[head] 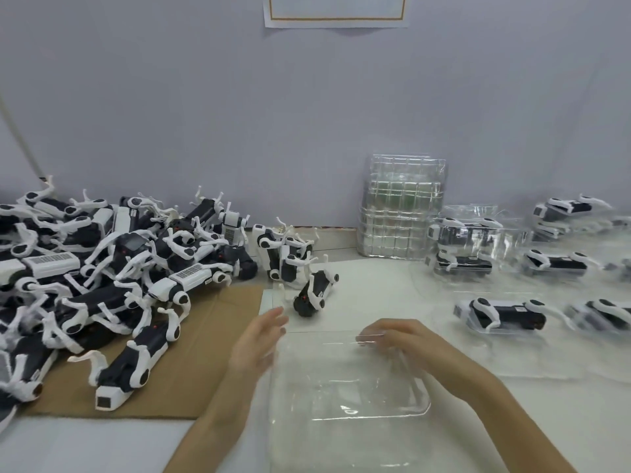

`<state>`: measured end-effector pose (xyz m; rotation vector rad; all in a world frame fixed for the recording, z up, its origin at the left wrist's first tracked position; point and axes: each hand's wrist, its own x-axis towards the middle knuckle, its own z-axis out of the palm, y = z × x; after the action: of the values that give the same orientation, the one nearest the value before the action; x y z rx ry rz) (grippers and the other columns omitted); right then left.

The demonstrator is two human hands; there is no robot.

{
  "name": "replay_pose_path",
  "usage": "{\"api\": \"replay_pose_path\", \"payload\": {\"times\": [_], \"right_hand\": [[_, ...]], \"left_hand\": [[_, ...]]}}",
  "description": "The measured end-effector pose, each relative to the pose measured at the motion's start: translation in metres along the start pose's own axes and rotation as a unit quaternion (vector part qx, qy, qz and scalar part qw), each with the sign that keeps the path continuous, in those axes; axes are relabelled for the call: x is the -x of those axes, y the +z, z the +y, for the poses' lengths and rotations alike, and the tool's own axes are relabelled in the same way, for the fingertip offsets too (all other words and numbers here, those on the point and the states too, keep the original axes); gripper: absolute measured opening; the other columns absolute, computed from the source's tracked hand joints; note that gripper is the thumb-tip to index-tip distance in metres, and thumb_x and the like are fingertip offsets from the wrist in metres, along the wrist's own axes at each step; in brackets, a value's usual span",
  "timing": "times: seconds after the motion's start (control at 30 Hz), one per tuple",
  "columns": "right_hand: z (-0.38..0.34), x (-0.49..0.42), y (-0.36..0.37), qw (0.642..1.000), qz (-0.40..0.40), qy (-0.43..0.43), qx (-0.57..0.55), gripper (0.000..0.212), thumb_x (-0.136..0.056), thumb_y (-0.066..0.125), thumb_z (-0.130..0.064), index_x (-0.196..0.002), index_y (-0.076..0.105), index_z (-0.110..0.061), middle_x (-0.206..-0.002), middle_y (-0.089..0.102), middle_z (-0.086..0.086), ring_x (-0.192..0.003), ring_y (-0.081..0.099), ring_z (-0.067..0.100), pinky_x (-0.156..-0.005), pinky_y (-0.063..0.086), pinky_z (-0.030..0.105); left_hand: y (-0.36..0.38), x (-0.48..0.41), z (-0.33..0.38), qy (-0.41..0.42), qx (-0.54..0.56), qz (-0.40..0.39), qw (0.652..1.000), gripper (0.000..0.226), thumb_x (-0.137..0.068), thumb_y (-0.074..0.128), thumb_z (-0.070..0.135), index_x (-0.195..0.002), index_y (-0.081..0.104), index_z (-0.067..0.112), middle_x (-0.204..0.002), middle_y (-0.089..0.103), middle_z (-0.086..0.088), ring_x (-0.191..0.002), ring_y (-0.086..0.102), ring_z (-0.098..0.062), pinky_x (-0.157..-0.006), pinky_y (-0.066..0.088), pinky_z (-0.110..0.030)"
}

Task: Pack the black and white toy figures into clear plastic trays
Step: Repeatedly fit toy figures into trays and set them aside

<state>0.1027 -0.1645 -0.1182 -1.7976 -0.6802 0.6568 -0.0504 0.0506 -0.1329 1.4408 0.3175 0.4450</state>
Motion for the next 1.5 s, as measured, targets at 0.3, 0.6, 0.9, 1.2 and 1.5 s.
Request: {"api": "replay_pose_path", "payload": {"times": [0.3, 0.6, 0.9, 1.2, 1.5], "right_hand": [[-0.001, -0.006, 0.016, 0.997, 0.032, 0.001, -0.07, 0.023, -0.093, 0.05, 0.003, -0.101, 0.071, 0.002, -0.108, 0.07, 0.024, -0.097, 0.067, 0.023, -0.094, 0.049, 0.031], [-0.014, -0.035, 0.01, 0.993, 0.051, 0.104, -0.035, 0.039, -0.095, 0.054, -0.052, -0.113, 0.069, -0.021, -0.106, 0.075, 0.0, -0.103, 0.069, 0.026, -0.096, 0.049, 0.034], [-0.051, -0.13, 0.044, 0.967, 0.08, 0.201, 0.135, 0.045, -0.091, 0.061, -0.053, -0.103, 0.056, -0.01, -0.086, 0.06, 0.005, -0.057, 0.054, 0.015, -0.048, 0.037, 0.019], [-0.057, -0.134, 0.039, 0.969, 0.156, 0.15, 0.121, 0.014, -0.082, 0.068, -0.015, -0.087, 0.057, -0.008, -0.082, 0.059, 0.011, -0.079, 0.064, 0.027, -0.075, 0.061, 0.038], [-0.087, -0.033, 0.013, 0.987, 0.066, -0.126, 0.071, 0.046, -0.085, 0.075, -0.008, -0.113, 0.063, -0.042, -0.105, 0.075, 0.005, -0.076, 0.074, 0.016, -0.058, 0.055, 0.021]], "left_hand": [[-0.001, 0.002, -0.013, 0.016, -0.056, -0.04, 0.998, 0.041, -0.065, 0.066, 0.02, -0.106, 0.068, 0.019, -0.106, 0.074, -0.003, -0.105, 0.067, -0.011, -0.08, 0.047, -0.014], [-0.007, -0.001, -0.014, 0.017, -0.048, -0.007, 0.999, 0.043, -0.064, 0.062, 0.015, -0.106, 0.068, 0.013, -0.103, 0.075, -0.007, -0.1, 0.068, -0.02, -0.087, 0.048, -0.029], [-0.006, -0.004, -0.017, 0.028, -0.046, -0.022, 0.998, 0.035, -0.065, 0.063, 0.019, -0.098, 0.071, 0.024, -0.102, 0.074, -0.005, -0.096, 0.068, -0.013, -0.08, 0.049, -0.021], [-0.008, -0.002, -0.017, 0.029, -0.039, -0.018, 0.999, 0.038, -0.065, 0.062, 0.02, -0.103, 0.068, 0.02, -0.102, 0.074, -0.002, -0.097, 0.068, -0.01, -0.079, 0.048, -0.016], [-0.006, -0.004, -0.019, 0.022, -0.041, -0.022, 0.999, 0.035, -0.066, 0.062, 0.022, -0.099, 0.069, 0.026, -0.101, 0.074, -0.001, -0.099, 0.067, -0.011, -0.083, 0.045, -0.022]]}}
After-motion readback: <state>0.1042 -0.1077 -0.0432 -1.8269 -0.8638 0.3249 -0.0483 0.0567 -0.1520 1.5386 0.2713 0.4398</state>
